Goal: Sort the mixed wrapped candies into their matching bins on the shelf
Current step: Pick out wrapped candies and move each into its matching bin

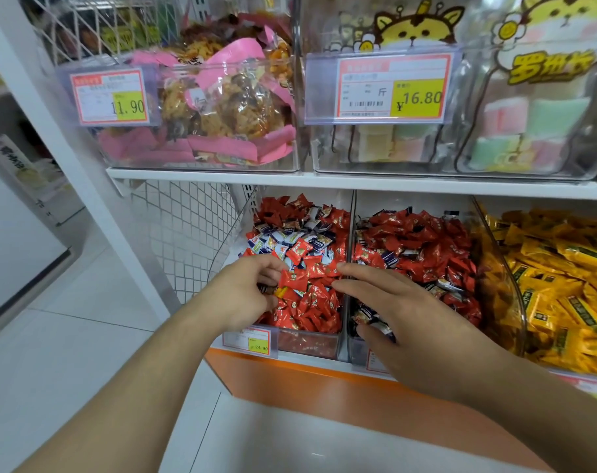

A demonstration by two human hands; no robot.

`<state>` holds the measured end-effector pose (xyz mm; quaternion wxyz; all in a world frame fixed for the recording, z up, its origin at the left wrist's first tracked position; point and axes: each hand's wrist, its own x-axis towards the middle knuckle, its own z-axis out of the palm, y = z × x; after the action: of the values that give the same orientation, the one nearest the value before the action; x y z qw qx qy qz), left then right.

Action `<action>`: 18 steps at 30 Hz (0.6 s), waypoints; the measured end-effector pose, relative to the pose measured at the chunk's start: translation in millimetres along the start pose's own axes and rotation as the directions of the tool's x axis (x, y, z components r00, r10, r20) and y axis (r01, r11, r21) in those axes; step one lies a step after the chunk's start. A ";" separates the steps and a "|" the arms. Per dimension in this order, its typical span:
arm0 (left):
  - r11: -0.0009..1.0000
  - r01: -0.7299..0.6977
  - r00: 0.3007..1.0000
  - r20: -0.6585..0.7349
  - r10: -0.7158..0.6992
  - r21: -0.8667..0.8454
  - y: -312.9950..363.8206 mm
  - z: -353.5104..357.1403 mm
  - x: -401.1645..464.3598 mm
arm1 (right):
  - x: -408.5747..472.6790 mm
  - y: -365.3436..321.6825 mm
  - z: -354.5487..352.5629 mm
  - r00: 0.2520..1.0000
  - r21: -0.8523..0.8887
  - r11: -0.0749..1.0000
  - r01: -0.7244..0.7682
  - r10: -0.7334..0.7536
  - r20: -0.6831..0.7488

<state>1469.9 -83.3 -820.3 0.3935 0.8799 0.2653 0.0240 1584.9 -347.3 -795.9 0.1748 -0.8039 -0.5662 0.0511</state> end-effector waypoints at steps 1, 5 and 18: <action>1.000 -0.004 1.000 0.001 0.004 -0.029 2.3 0.6 -1.4 | 0.0 -0.1 -0.3 1.000 0.000 1.000 -0.001 0.001 0.002; 0.999 -0.014 1.000 -0.018 0.013 -0.046 10.5 3.3 -6.4 | 0.0 0.4 0.2 1.000 -0.001 1.000 0.001 -0.001 0.005; 0.978 0.068 0.965 -0.235 -0.115 -0.197 29.1 -9.0 -18.9 | -1.3 2.5 0.1 1.000 0.005 1.000 0.021 -0.021 -0.001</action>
<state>1464.4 -102.4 -790.4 0.4395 0.8160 0.3489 0.1389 1586.6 -349.2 -797.0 0.1775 -0.7974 -0.5745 0.0504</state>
